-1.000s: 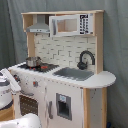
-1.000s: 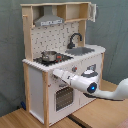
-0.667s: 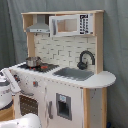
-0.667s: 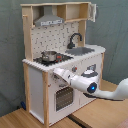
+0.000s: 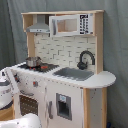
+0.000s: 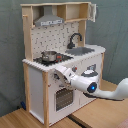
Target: Play with the kitchen
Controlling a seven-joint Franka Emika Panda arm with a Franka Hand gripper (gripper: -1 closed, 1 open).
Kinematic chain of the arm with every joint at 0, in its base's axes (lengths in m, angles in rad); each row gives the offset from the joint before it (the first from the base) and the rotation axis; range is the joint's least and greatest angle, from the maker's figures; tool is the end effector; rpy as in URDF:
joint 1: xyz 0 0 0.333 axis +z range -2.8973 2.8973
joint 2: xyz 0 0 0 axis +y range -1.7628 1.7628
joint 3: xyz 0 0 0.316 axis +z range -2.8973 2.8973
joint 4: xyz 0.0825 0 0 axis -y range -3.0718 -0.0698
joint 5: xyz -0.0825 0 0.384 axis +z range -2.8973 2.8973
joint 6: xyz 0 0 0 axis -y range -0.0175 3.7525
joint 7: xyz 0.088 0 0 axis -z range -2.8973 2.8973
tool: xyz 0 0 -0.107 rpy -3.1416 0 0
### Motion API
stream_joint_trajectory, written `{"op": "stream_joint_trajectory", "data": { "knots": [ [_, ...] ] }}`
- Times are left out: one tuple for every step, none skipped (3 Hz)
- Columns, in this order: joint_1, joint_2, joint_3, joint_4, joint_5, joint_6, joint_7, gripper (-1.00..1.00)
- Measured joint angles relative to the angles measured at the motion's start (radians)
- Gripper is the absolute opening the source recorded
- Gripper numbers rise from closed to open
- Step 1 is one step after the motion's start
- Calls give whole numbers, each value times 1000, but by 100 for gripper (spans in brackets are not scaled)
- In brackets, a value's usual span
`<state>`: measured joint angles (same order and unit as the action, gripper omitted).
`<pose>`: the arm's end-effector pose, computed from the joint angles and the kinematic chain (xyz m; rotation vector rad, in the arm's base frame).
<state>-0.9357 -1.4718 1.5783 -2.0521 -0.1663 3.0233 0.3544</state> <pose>0.3493 0.5348 0.3382 1.4241 1.1309 1.4056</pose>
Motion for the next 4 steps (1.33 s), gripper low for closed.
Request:
{"op": "stream_joint_trajectory", "data": {
  "knots": [
    [0, 0, 1, 2, 0, 7, 28, -100],
    [0, 0, 2, 2, 0, 9, 28, 100],
    [57, -1, 4, -82, -2, 35, 19, 100],
    [115, -2, -21, -133, -2, 35, -40, 100]
  ]
}}
